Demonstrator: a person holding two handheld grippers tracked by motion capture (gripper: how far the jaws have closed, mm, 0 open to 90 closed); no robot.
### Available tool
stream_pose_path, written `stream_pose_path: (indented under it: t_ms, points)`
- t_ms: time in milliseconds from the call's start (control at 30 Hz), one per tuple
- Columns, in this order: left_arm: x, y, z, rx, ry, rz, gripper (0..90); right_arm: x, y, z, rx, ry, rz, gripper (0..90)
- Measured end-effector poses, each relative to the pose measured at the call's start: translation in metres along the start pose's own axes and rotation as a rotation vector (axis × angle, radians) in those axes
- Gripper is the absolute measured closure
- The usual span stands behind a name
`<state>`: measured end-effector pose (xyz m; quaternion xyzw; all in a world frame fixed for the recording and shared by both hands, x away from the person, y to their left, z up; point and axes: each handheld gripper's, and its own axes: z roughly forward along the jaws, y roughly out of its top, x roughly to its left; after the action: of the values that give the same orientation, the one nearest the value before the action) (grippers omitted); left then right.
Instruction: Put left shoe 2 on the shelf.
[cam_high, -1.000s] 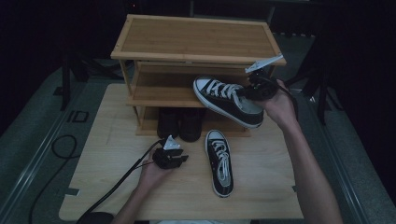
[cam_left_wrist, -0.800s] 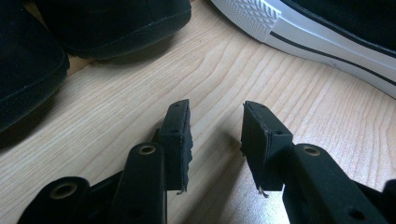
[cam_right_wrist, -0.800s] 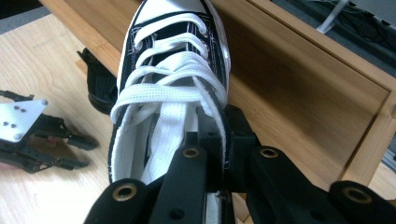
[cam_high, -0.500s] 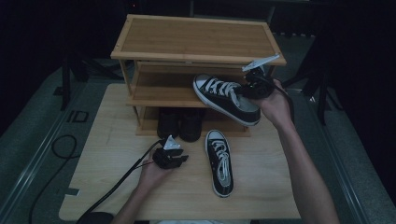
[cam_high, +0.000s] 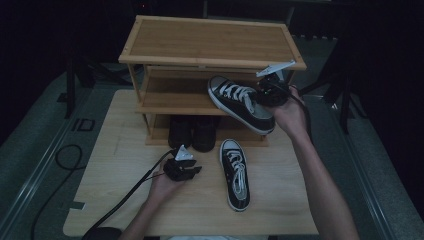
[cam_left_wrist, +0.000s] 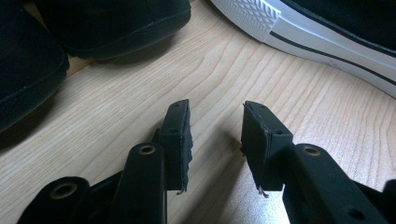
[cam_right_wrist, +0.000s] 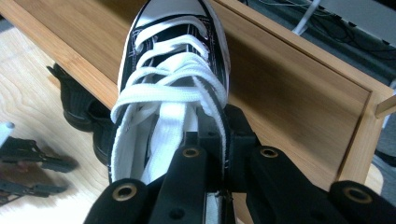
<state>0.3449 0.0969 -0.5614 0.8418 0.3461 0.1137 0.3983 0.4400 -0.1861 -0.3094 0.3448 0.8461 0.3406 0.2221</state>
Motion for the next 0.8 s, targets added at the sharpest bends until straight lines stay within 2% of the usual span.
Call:
stream_pose_path:
  t_ms: [100,200,367,533,667,800]
  points:
    - [0.0,0.0,0.0,0.0,0.002,0.001,62.8,0.0,-0.001,0.0,0.002,-0.012,-0.006,83.4]
    - [0.0,0.0,0.0,0.0,0.003,0.001,62.8,-0.001,-0.002,-0.001,-0.005,-0.025,-0.018,72.3]
    - [-0.001,0.0,0.0,0.001,0.007,0.006,62.8,-0.004,-0.001,-0.01,-0.026,-0.009,-0.025,60.9]
    - [-0.001,0.0,0.0,0.001,0.006,0.005,62.8,-0.003,-0.003,-0.011,-0.011,-0.022,-0.039,56.5]
    - [-0.001,0.0,0.0,0.002,0.01,0.008,62.8,-0.003,-0.003,-0.017,-0.034,-0.006,-0.037,53.5]
    - [-0.002,0.001,0.001,0.003,0.012,0.008,62.9,-0.003,-0.005,-0.025,-0.057,-0.016,-0.035,52.6]
